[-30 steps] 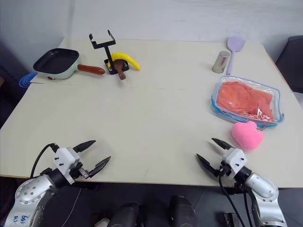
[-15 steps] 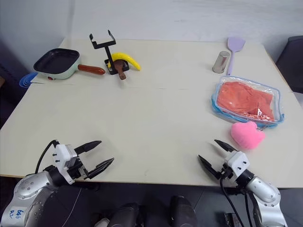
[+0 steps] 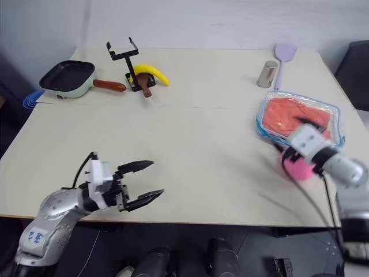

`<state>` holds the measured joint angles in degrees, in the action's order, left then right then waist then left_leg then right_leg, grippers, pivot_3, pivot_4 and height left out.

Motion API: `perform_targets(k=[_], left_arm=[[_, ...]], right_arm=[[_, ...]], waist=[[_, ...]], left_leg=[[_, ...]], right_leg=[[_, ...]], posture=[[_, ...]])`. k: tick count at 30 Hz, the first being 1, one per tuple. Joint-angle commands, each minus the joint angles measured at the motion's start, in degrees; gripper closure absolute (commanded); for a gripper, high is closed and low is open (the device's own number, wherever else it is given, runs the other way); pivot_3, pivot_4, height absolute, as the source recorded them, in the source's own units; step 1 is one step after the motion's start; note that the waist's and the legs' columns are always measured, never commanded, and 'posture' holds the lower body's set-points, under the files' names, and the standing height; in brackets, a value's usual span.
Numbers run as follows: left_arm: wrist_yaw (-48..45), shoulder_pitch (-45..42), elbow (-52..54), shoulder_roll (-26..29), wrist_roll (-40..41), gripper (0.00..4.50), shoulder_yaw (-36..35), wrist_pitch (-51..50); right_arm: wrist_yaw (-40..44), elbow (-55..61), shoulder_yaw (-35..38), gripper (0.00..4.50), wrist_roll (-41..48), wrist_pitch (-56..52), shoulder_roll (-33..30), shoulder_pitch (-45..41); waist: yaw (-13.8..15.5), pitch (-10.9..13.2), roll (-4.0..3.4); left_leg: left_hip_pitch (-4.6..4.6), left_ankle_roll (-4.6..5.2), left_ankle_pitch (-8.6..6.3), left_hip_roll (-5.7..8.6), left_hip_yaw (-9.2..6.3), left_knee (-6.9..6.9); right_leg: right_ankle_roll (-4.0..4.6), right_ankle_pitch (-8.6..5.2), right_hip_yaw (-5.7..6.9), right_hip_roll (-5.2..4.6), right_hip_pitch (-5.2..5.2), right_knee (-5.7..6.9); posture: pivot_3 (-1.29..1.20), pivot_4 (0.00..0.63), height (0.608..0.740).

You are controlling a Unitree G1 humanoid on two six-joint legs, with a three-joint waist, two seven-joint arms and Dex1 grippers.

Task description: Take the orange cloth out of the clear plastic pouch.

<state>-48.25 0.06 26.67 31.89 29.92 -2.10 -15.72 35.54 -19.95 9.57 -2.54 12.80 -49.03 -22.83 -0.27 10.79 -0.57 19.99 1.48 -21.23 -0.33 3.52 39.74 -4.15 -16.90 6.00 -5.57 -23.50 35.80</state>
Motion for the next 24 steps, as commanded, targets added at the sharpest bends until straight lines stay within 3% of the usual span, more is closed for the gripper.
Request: perform_targets(k=[1, 3, 8, 14, 19, 24], left_arm=[[-0.5, -2.6, 0.7, -1.0, 0.5, 0.02, 2.7, -0.7], [-0.9, -3.7, 0.5, -1.1, 0.6, 0.02, 3.6, -1.0], [-3.2, -4.5, 1.9, -0.1, 2.4, 0.00, 3.7, -2.5], [-4.1, -5.3, 1.8, -0.7, 2.5, 0.00, 4.6, -2.6], [-4.2, -5.3, 0.8, -1.0, 1.7, 0.00, 4.7, -1.4], [-4.3, -5.5, -0.6, -1.6, 0.9, 0.00, 5.0, -0.3]], right_arm=[[0.4, -12.0, -7.1, 0.00, -7.3, -3.8, -0.5, -8.7], [3.5, -18.8, -11.3, 0.00, -10.1, -5.5, -0.4, -14.4], [8.7, -25.9, -13.8, 1.23, -9.6, -12.8, 0.0, -23.6], [13.4, -26.5, -13.5, 1.23, -8.0, -15.4, -0.6, -25.8], [20.9, -18.9, -9.7, 1.23, -1.1, -23.7, -1.8, -25.3], [18.4, -18.1, -11.6, 1.23, -4.7, -20.1, -4.5, -23.1]], waist=[[0.0, 0.0, 0.00], [0.0, 0.0, 0.01], [0.1, 0.0, 0.00], [0.1, 0.0, 0.00], [0.1, 0.0, -0.04], [0.1, 0.0, -0.05]], left_leg=[[0.01, -0.02, 0.00, -0.04, 0.00, 0.00], [0.13, 0.02, 0.03, 0.01, 0.07, 0.07], [0.17, 0.04, 0.04, 0.02, 0.02, 0.17], [0.21, 0.04, 0.04, 0.02, -0.03, 0.21], [0.22, 0.04, 0.04, 0.01, -0.03, 0.20], [0.21, 0.03, 0.04, 0.02, -0.04, 0.21]], right_leg=[[0.00, 0.00, 0.01, 0.05, 0.00, 0.02], [0.00, 0.00, 0.00, 0.04, -0.08, 0.07], [0.00, 0.00, 0.02, 0.02, -0.05, 0.04], [-0.02, 0.01, 0.05, 0.00, -0.06, 0.05], [-0.02, 0.01, 0.05, 0.01, -0.06, 0.09], [-0.02, 0.01, 0.06, 0.01, -0.06, 0.08]], posture=[[0.00, 0.150, 0.740], [0.00, 0.150, 0.740], [0.00, 0.150, 0.740], [0.00, 0.150, 0.740], [0.00, 0.150, 0.740], [0.00, 0.150, 0.740]])
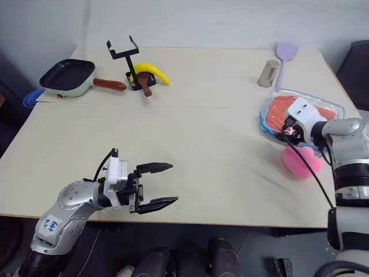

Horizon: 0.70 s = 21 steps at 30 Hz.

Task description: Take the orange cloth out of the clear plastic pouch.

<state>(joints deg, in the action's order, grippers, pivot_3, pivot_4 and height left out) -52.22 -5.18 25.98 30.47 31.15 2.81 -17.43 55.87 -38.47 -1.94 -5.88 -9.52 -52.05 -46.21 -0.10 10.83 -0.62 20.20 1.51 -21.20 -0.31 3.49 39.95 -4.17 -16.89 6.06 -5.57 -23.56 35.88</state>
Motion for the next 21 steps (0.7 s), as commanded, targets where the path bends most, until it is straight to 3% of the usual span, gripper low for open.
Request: perform_targets(k=[1, 6, 11, 16, 20, 21], left_arm=[[-0.3, -0.5, -0.1, -0.4, -0.6, 0.00, 0.3, 1.7], [-0.2, -2.2, -1.1, -1.0, -1.0, 0.00, 0.4, 2.3], [0.0, -2.3, -1.7, -0.7, -1.4, 0.00, -0.4, 3.0], [0.4, -2.9, -2.4, -1.6, -1.9, 0.00, 0.2, 3.6], [0.4, -3.4, -2.6, -2.1, -2.2, 0.00, 0.6, 3.6], [0.4, -3.4, -2.6, -2.1, -2.1, 0.00, 0.4, 3.6]], right_arm=[[-3.0, -0.7, -0.6, 1.23, -2.3, 3.3, -1.4, 0.3], [-3.8, -5.2, -3.6, 1.23, -5.3, 5.5, -0.7, -0.3], [-2.9, -5.2, -1.7, 1.23, -2.2, 2.0, 0.3, -1.3], [-7.2, -11.5, -4.3, 1.23, -6.3, 7.6, -0.3, -1.8], [-7.6, -14.9, -4.7, 2.08, -7.0, 10.3, -0.2, -3.3], [-7.1, -15.5, -4.7, 2.51, -7.0, 11.0, -0.1, -3.5]], waist=[[0.0, 0.0, 0.00], [-0.1, 0.0, -0.01], [-0.1, 0.0, -0.02], [-0.1, 0.0, -0.02], [0.0, 0.0, -0.02], [0.0, 0.0, -0.02]], left_leg=[[0.00, 0.00, 0.00, 0.01, 0.01, 0.01], [0.00, -0.01, 0.00, 0.04, 0.05, 0.01], [0.00, -0.01, 0.01, 0.02, 0.05, 0.00], [-0.01, -0.02, 0.01, 0.03, 0.04, 0.01], [0.00, -0.02, 0.01, 0.06, 0.04, 0.03], [0.00, -0.02, 0.01, 0.06, 0.03, 0.03]], right_leg=[[-0.01, 0.01, 0.00, 0.00, 0.01, -0.02], [-0.02, 0.01, -0.02, 0.00, -0.02, -0.03], [-0.02, 0.01, -0.01, 0.02, -0.02, -0.01], [-0.02, 0.01, -0.02, 0.01, -0.01, -0.02], [-0.03, 0.02, -0.01, -0.01, 0.00, -0.03], [-0.03, 0.02, 0.00, -0.01, 0.00, -0.02]], posture=[[0.00, 0.150, 0.740], [0.00, 0.150, 0.740], [0.00, 0.150, 0.740], [0.00, 0.150, 0.740], [0.00, 0.150, 0.740], [0.00, 0.150, 0.740]])
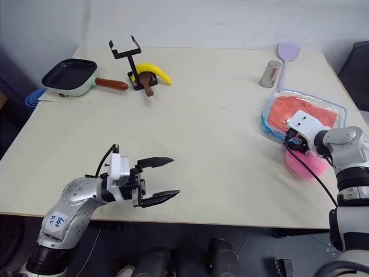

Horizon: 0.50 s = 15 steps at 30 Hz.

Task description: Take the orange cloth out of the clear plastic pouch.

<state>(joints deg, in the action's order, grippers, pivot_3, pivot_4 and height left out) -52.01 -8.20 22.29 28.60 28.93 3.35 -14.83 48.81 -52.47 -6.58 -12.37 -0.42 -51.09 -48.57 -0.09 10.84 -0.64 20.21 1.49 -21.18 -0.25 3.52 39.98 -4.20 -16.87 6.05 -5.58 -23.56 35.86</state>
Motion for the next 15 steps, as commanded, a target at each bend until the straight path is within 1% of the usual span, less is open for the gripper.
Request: perform_targets(k=[1, 6, 8, 9, 11, 12, 13, 15], left_arm=[[0.1, -0.2, 1.0, -0.1, 0.1, 0.00, -0.3, 1.0], [0.0, 1.6, 1.1, 0.6, 0.0, 0.00, -1.6, 1.4], [0.5, 2.8, 1.5, 1.0, 0.2, 0.00, -2.5, 1.4], [0.8, 3.5, 1.7, 1.2, 0.1, 0.00, -3.0, 1.4], [1.6, 5.7, 2.2, 1.8, -0.1, 0.00, -4.3, 1.5], [2.0, 6.9, 2.5, 2.0, 0.1, 0.00, -5.1, 1.5], [2.2, 7.6, 2.7, 2.1, 0.2, 0.00, -5.6, 1.5], [3.0, 9.8, 3.6, 2.4, 1.0, 0.00, -7.6, 1.2]], right_arm=[[0.6, -1.8, -0.3, 2.76, -0.5, 2.7, -1.0, -1.2], [3.1, -3.0, -1.1, 4.48, -0.6, 8.0, -0.3, -1.4], [8.7, -1.3, -0.7, 4.48, 2.2, 13.3, 0.9, -0.4], [14.3, 1.4, -0.4, 4.48, 5.2, 14.7, 1.7, 0.9], [25.2, 10.8, -1.0, 4.48, 11.8, 17.1, 3.1, 5.2], [28.2, 16.4, -1.3, 4.48, 14.3, 14.8, 3.7, 7.5], [29.5, 20.0, -1.3, 4.48, 15.7, 12.9, 4.0, 8.9], [28.0, 30.8, -2.3, 4.48, 17.1, 9.1, 6.9, 12.5]], waist=[[-0.1, 0.0, 0.00], [-0.1, 0.0, 0.00], [-0.3, 0.0, 0.00], [-0.4, 0.0, 0.00], [-0.7, 0.0, 0.01], [-0.9, 0.0, 0.01], [-1.1, 0.0, 0.01], [-1.4, 0.0, 0.01]], left_leg=[[0.00, 0.00, 0.00, 0.00, 0.01, 0.00], [-0.01, 0.00, 0.00, -0.02, 0.01, 0.00], [-0.02, 0.00, 0.00, -0.04, 0.01, -0.01], [-0.02, -0.01, 0.00, -0.06, 0.01, -0.02], [-0.05, -0.03, -0.01, -0.13, 0.01, -0.02], [-0.06, -0.06, -0.01, -0.19, 0.00, -0.02], [-0.09, -0.08, -0.03, -0.24, 0.00, -0.01], [-0.08, -0.09, -0.03, -0.25, -0.01, -0.01]], right_leg=[[0.00, 0.00, 0.00, 0.00, 0.00, 0.00], [0.00, 0.00, -0.01, 0.01, 0.00, 0.00], [0.00, 0.00, -0.01, 0.03, -0.01, -0.01], [0.00, 0.00, -0.02, 0.05, -0.01, -0.01], [0.00, 0.00, -0.01, 0.10, 0.02, -0.03], [0.00, 0.00, -0.01, 0.14, 0.03, -0.02], [0.00, 0.00, -0.01, 0.18, 0.06, 0.00], [0.00, 0.00, 0.00, 0.17, 0.06, 0.04]], posture=[[0.00, 0.150, 0.740], [0.00, 0.150, 0.740], [0.00, 0.150, 0.740], [0.00, 0.150, 0.740], [0.00, 0.150, 0.740], [0.00, 0.150, 0.740], [0.00, 0.150, 0.740], [0.00, 0.150, 0.740]])
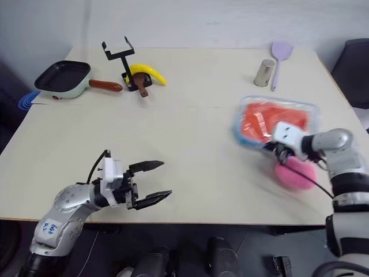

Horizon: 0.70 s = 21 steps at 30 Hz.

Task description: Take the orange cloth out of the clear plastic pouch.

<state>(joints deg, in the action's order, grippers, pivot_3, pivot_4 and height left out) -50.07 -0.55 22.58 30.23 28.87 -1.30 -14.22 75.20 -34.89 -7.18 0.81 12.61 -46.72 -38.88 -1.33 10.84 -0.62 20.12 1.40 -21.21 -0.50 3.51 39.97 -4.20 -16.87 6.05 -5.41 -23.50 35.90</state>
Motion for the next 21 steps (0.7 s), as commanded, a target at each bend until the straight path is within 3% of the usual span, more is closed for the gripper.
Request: perform_targets(k=[1, 5, 10, 16, 19, 21], left_arm=[[1.4, 3.4, 3.7, 1.0, 1.2, 0.00, -4.0, 0.5], [2.3, 7.4, 5.6, 1.8, 1.9, 0.00, -7.2, -0.1], [2.0, 11.2, 7.3, 3.0, 2.9, 0.00, -9.6, -0.8], [1.8, 10.0, 6.7, 2.9, 2.6, 0.00, -9.1, -1.3], [1.7, 9.0, 6.5, 2.9, 2.5, 0.00, -8.8, -1.5], [1.7, 8.3, 6.0, 2.7, 2.2, 0.00, -8.4, -1.6]], right_arm=[[-0.2, 18.0, -2.6, 4.48, 3.7, -5.3, 4.7, 4.2], [-3.7, 27.7, -4.9, 4.48, 2.6, -9.2, 9.1, 7.8], [-9.9, 24.1, -6.4, 4.48, -1.4, -13.1, 12.3, 3.1], [-14.5, 21.8, -6.4, 4.48, -1.9, -19.6, 16.2, -1.1], [-13.9, 24.3, -6.5, 3.82, -0.3, -24.1, 17.1, -0.9], [-15.0, 25.8, -5.5, 3.15, 1.5, -27.4, 18.7, -0.8]], waist=[[-0.2, 0.0, 0.00], [-0.1, 0.0, 0.00], [0.4, 0.0, 0.01], [0.3, 0.0, 0.00], [0.2, 0.0, 0.00], [0.0, 0.0, 0.00]], left_leg=[[-0.01, 0.00, 0.00, -0.01, -0.01, 0.01], [-0.02, -0.08, -0.03, -0.05, -0.03, 0.02], [0.01, 0.02, -0.06, 0.17, -0.10, 0.04], [0.05, 0.01, -0.06, 0.16, -0.15, 0.00], [0.08, 0.02, -0.06, 0.16, -0.17, 0.00], [0.10, 0.03, -0.05, 0.16, -0.16, 0.00]], right_leg=[[0.00, 0.00, 0.00, 0.00, 0.00, 0.01], [0.01, 0.00, -0.01, 0.00, -0.04, -0.02], [0.01, 0.00, -0.02, -0.23, -0.03, -0.11], [0.03, -0.01, 0.03, -0.22, -0.09, -0.08], [0.03, -0.01, 0.05, -0.22, -0.09, -0.04], [0.03, -0.01, 0.05, -0.22, -0.09, -0.02]], posture=[[0.00, 0.150, 0.740], [0.00, 0.150, 0.740], [0.00, 0.150, 0.740], [0.00, 0.150, 0.740], [0.00, 0.150, 0.740], [0.00, 0.150, 0.740]])
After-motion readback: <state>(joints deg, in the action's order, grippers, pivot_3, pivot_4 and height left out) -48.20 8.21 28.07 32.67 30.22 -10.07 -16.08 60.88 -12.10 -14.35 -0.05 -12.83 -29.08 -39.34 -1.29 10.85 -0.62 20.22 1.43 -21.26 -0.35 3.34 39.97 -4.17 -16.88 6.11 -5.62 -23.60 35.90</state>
